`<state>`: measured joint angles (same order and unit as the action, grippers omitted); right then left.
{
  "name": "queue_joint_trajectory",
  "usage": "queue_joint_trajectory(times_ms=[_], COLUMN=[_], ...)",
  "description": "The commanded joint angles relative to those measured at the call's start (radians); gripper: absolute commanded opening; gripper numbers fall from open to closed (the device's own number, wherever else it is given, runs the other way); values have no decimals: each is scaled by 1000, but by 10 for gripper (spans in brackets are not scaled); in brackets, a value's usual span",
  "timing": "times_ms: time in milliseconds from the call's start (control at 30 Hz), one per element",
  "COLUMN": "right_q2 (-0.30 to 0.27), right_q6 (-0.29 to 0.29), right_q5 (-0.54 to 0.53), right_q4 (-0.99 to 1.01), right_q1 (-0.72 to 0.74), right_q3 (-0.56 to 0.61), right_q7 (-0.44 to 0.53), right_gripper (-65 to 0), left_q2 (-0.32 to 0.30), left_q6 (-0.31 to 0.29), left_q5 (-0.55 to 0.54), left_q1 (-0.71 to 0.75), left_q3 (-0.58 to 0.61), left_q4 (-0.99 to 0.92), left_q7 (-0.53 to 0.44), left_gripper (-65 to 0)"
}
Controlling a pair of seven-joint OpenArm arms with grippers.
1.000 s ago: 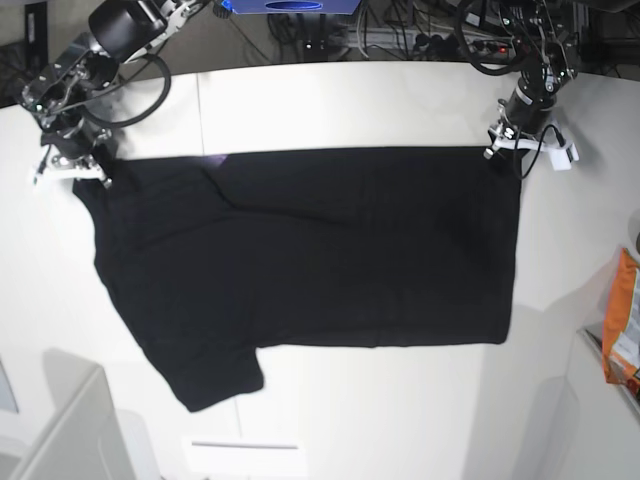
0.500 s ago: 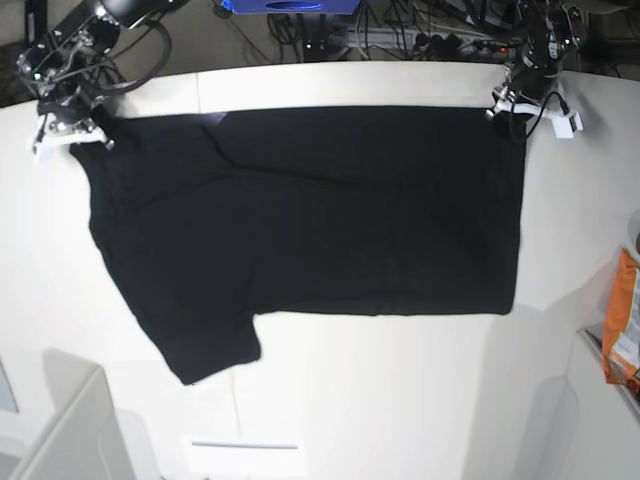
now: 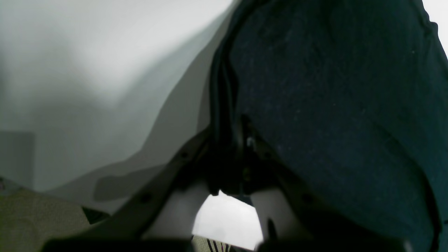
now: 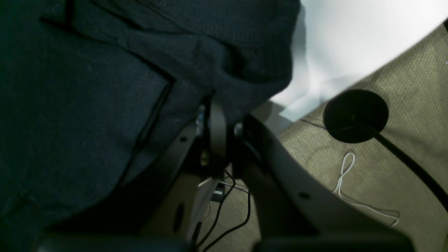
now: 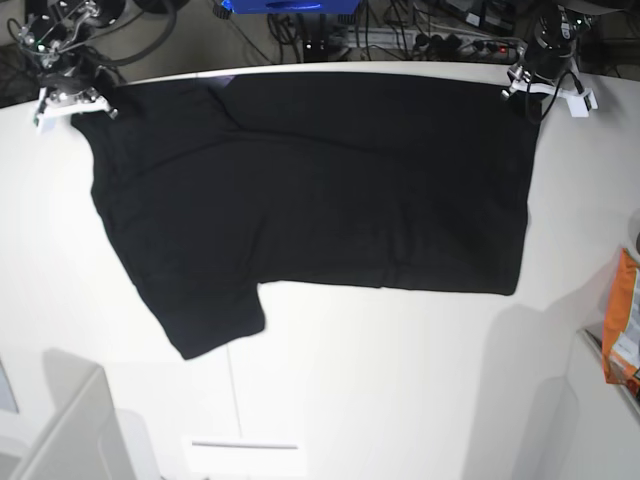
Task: Fold the T-shirt properly
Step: 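Drag the shirt toward the robot base with both grippers holding the edge, then open both grippers and move them to the shirt's opposite long edge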
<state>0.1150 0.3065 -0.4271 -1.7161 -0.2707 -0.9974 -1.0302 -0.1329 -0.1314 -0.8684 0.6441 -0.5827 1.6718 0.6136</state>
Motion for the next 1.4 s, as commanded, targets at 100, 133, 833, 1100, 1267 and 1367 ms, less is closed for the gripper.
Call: queue_joint_trajectory(times_ms=[100,133,833,1100,1267,1367], right_q2=[-16,-16,-27,-136,-219,-254], right_q6=[-3,-3,-10,-10,-10,-10], right_q5=[12,12,20,21,21,21], right_q4=[-22,-23,-207,-152,-22,58], right_q1=[-5,-3,55,186,288,340], right_q3=[-10,-10,-5,136,306,417], right_q7=[-15,-26,-26,-26,1,69], right_gripper=[-650,-650,-332,-332,-332,-332], left_q2=[-7,-6,0,-121,-239,-320], left_q6=[23,23,23,23,23,23], left_q5=[21,19,21,21,22,41], left_q1=[15,16,-25,-194,-275,-318], left_q3=[-12,-13,-130,-119,-29,51], left_q4=[9,9,288,284,268,238], left_q7=[-5,-5,-10,-4,-4,-4], left_gripper=[-650,-650,-212,-650,-650,-650])
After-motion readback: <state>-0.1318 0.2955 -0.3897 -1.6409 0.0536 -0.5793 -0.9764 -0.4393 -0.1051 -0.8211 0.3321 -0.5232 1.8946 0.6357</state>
